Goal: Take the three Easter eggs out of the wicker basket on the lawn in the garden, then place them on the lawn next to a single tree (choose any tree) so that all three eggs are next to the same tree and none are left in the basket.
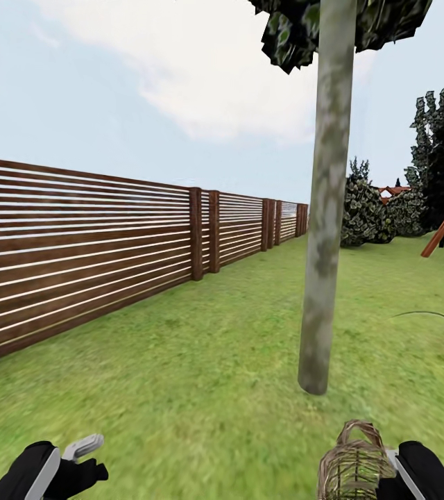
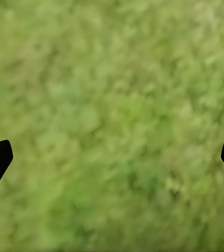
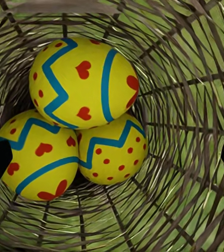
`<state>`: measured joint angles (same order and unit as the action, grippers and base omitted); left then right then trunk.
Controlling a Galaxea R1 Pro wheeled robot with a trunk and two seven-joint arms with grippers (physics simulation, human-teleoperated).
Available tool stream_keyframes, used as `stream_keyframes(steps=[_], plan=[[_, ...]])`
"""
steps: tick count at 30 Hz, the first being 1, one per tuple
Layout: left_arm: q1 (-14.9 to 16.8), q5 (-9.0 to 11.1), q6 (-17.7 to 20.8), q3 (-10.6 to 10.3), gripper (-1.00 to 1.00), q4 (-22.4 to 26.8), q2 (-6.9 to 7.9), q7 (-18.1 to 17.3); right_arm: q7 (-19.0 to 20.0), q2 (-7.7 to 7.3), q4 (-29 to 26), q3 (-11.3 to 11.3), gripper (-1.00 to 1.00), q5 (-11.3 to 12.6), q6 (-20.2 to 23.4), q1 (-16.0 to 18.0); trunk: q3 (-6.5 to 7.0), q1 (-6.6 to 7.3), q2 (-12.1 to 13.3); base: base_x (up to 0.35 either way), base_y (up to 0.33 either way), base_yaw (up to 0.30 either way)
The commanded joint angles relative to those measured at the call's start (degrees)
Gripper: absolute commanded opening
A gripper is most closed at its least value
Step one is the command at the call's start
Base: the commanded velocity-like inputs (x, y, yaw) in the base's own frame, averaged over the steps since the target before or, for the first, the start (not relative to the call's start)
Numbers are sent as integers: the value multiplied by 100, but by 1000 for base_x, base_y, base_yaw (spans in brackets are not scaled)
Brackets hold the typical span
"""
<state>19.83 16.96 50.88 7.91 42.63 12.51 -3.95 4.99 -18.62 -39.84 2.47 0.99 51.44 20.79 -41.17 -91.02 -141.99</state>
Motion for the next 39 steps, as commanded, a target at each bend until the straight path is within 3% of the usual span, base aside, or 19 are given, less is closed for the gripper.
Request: stream_keyframes(steps=[1, 24, 31, 39], plan=[[3, -35, 27, 17, 100, 4, -2, -39, 11, -7, -6, 25, 100, 6, 24, 4, -26, -21, -45, 0, 0, 0], [3, -35, 27, 18, 100, 17, -3, -45, 11, 7, -6, 34, 100, 6, 24, 4, -527, -119, -153, 0, 0, 0], [3, -18, 27, 24, 100, 21, -3, -45, 11, 7, -6, 34, 100, 6, 24, 4, -527, -119, -153, 18, 0, 0], [3, -17, 29, 32, 100, 9, 0, -45, 11, 7, -6, 34, 100, 6, 24, 4, -527, -119, -153, 296, 0, 0]])
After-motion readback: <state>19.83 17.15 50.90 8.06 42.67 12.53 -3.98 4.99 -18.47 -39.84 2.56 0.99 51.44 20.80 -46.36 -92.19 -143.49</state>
